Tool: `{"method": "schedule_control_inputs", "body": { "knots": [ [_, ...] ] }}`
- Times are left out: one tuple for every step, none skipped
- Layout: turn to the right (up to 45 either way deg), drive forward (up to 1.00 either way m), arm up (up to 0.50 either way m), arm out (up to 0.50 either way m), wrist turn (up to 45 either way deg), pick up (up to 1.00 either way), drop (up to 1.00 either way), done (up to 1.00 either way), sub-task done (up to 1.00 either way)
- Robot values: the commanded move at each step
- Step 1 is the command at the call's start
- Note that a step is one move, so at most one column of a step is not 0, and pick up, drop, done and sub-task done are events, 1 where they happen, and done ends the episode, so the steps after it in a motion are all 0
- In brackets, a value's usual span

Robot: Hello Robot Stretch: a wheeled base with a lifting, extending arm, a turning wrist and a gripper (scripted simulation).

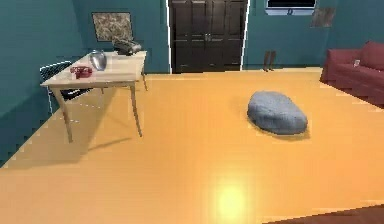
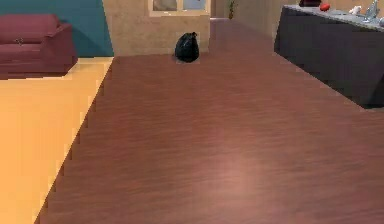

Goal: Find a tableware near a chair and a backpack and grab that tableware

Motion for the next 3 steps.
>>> {"method": "schedule_control_inputs", "body": {
  "knots": [
    [-45.0, 0.0, 0.0, 0.0, 0.0, 0.0, 0.0, 0.0, 0.0],
    [0.0, 1.0, 0.0, 0.0, 0.0, 0.0, 0.0, 0.0, 0.0],
    [0.0, 0.9, 0.0, 0.0, 0.0, 0.0, 0.0, 0.0, 0.0]
  ]
}}
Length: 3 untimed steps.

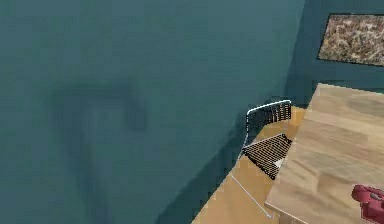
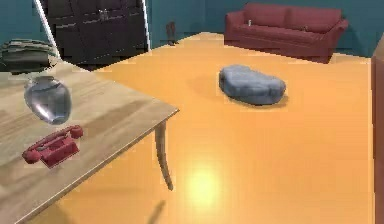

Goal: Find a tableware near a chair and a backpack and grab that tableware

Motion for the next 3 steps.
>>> {"method": "schedule_control_inputs", "body": {
  "knots": [
    [-45.0, 0.0, 0.0, 0.0, 0.0, 0.0, 0.0, 0.0, 0.0],
    [0.0, 0.05, 0.0, 0.0, 0.0, 0.0, 0.0, 0.0, 0.0],
    [45.0, 0.0, 0.0, 0.0, 0.0, 0.0, 0.0, 0.0, 0.0]
  ]
}}
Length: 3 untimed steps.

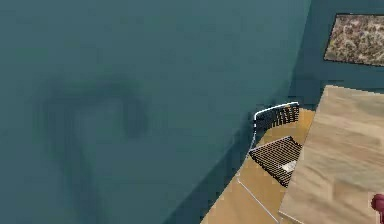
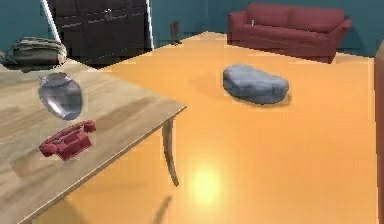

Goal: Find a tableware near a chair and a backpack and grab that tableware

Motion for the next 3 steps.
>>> {"method": "schedule_control_inputs", "body": {
  "knots": [
    [45.0, 0.0, 0.0, 0.0, 0.0, 0.0, 0.0, 0.0, 0.0],
    [45.0, 0.0, 0.0, 0.0, 0.0, 0.0, 0.0, 0.0, 0.0],
    [36.0, 0.0, 0.0, 0.0, 0.0, 0.0, 0.0, 0.0, 0.0]
  ]
}}
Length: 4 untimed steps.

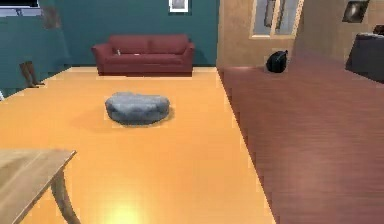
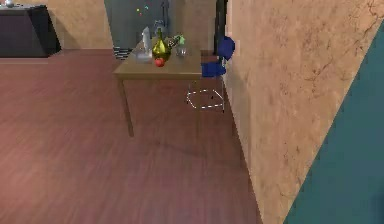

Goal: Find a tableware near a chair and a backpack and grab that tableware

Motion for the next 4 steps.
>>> {"method": "schedule_control_inputs", "body": {
  "knots": [
    [0.0, 1.0, 0.0, 0.0, 0.0, 0.0, 0.0, 0.0, 0.0],
    [3.0, 0.0, 0.0, 0.0, 0.0, 0.0, 0.0, 0.0, 0.0],
    [0.0, 0.15, 0.0, 0.0, 0.0, 0.0, 0.0, 0.0, 0.0],
    [-33.0, 0.0, 0.0, 0.0, 0.0, 0.0, 0.0, 0.0, 0.0]
  ]
}}
